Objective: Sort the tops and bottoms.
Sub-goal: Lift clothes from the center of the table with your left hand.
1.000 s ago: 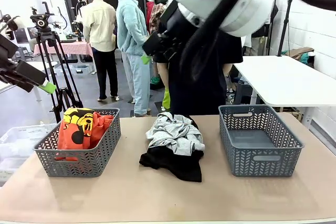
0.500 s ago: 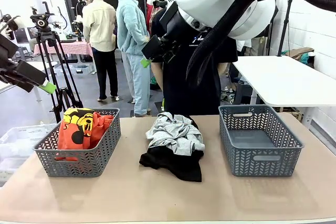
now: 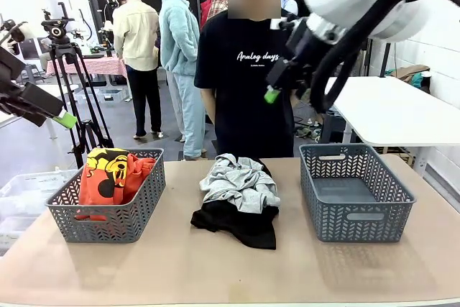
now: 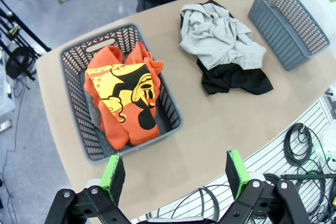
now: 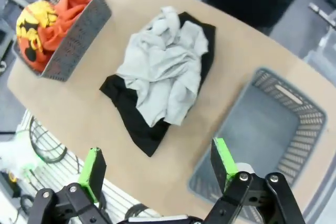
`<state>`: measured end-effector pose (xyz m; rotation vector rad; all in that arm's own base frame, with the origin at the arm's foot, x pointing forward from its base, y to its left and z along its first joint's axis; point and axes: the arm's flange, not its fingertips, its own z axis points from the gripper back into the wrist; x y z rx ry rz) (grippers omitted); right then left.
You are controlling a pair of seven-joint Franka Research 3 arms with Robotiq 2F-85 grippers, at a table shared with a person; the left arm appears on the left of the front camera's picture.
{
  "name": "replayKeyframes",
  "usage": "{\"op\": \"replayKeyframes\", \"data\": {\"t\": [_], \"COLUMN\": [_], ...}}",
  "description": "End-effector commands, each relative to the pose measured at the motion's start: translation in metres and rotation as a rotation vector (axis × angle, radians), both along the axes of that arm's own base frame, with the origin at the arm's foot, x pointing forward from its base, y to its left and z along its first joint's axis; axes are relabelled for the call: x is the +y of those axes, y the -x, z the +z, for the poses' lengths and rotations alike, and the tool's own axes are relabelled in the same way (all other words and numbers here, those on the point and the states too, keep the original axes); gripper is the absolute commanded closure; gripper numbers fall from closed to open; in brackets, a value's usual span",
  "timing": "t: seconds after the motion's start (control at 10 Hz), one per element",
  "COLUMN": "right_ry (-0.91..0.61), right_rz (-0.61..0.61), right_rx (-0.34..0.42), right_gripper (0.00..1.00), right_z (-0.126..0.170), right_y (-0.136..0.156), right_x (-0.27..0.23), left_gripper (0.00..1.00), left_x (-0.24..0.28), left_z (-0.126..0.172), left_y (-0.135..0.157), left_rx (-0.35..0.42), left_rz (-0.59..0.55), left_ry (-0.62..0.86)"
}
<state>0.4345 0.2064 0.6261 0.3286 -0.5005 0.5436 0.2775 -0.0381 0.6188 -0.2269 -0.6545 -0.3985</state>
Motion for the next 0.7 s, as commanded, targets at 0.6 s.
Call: {"op": "replayKeyframes", "data": {"t": [0.6], "right_ry": [-0.016], "right_rz": [-0.028], "right_rx": [-0.013], "right_gripper": [0.0], "right_z": [0.01], "right_y": [0.007], "right_x": [-0.009], "left_gripper": [0.0], "left_x": [-0.122], "left_z": [-0.027], "left_y": [-0.071], "left_rx": [0.028], "left_rz": [-0.199], "left_ry": [-0.116]}}
